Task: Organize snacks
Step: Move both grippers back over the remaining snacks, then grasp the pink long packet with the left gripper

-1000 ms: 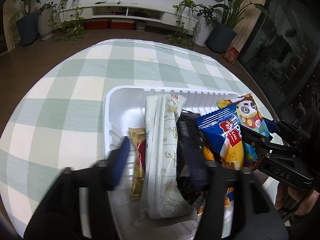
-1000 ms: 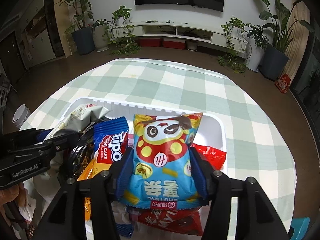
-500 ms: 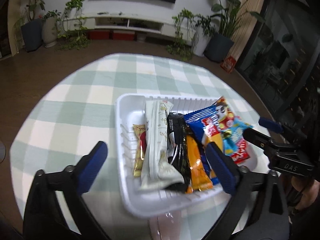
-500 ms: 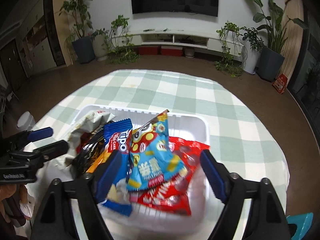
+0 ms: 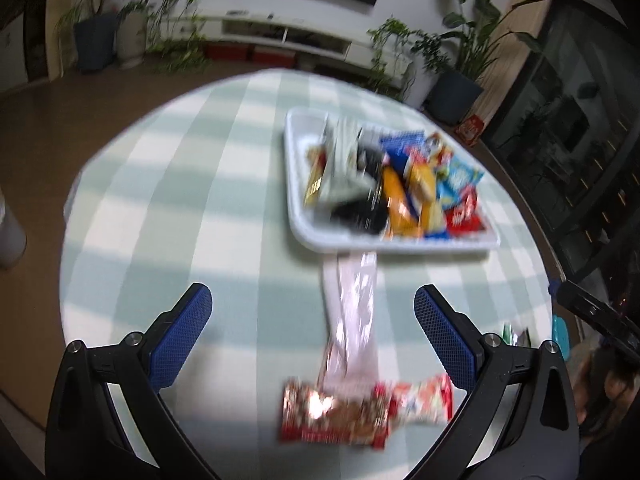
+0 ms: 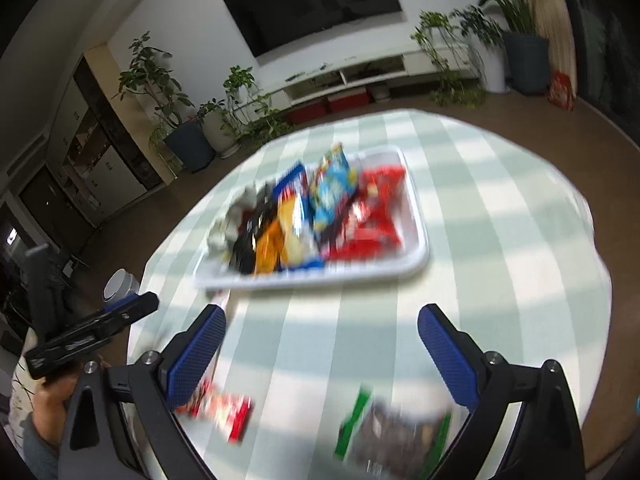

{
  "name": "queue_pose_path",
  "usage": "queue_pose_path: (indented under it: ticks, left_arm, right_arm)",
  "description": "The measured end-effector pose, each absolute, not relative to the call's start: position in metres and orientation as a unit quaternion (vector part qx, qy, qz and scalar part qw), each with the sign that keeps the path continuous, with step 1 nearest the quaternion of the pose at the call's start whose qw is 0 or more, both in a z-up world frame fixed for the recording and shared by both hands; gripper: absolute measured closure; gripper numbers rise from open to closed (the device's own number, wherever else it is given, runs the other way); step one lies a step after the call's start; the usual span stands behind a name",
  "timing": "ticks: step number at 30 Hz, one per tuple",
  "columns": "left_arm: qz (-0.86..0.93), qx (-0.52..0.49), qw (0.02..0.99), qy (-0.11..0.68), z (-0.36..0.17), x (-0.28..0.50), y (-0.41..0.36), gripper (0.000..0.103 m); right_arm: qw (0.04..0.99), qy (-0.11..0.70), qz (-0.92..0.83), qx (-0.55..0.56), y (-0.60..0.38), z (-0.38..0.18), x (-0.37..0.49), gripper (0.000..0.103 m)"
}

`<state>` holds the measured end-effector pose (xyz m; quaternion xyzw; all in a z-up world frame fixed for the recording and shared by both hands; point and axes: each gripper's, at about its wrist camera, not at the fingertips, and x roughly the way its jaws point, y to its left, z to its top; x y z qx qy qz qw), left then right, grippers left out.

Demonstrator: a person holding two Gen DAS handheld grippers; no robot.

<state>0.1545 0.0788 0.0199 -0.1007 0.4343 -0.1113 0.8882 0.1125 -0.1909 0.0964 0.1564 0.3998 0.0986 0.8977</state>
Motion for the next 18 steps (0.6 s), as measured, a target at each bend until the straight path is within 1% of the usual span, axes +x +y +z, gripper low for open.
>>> queue_pose_path:
  ticks: [3, 6, 8, 14, 15, 18]
  left_arm:
    - [-0.11, -0.088, 0.88, 0.454, 0.006, 0.142, 0.074, 0.001]
    - [-0.114, -0.075, 0.875, 0.464, -0.004, 0.134, 0.066, 0.001]
    - [-0.111, -0.063, 0.876, 0.465, -0.006, 0.132, 0.062, 0.001]
    - [-0.099, -0.008, 0.876, 0.473, -0.006, 0.142, 0.043, 0.002]
    - [-0.098, -0.002, 0.874, 0.477, -0.007, 0.146, 0.04, 0.003]
    - [-0.103, 0.008, 0.865, 0.49, -0.014, 0.155, 0.034, 0.017]
  right_arm:
    - [0.897, 0.393, 0.1, 0.174, -0.189, 0.089, 0.084, 0.004]
    - [0.906, 0.378, 0.1, 0.165, -0.184, 0.079, 0.062, 0.004]
    - [0.902, 0.387, 0.097, 0.165, -0.184, 0.069, 0.056, 0.007]
    - [0.904, 0.382, 0.089, 0.167, -0.188, 0.065, 0.053, 0.008]
    - [0.905, 0.382, 0.09, 0.166, -0.188, 0.065, 0.053, 0.008]
    - [0.905, 0.384, 0.092, 0.159, -0.185, 0.063, 0.053, 0.009]
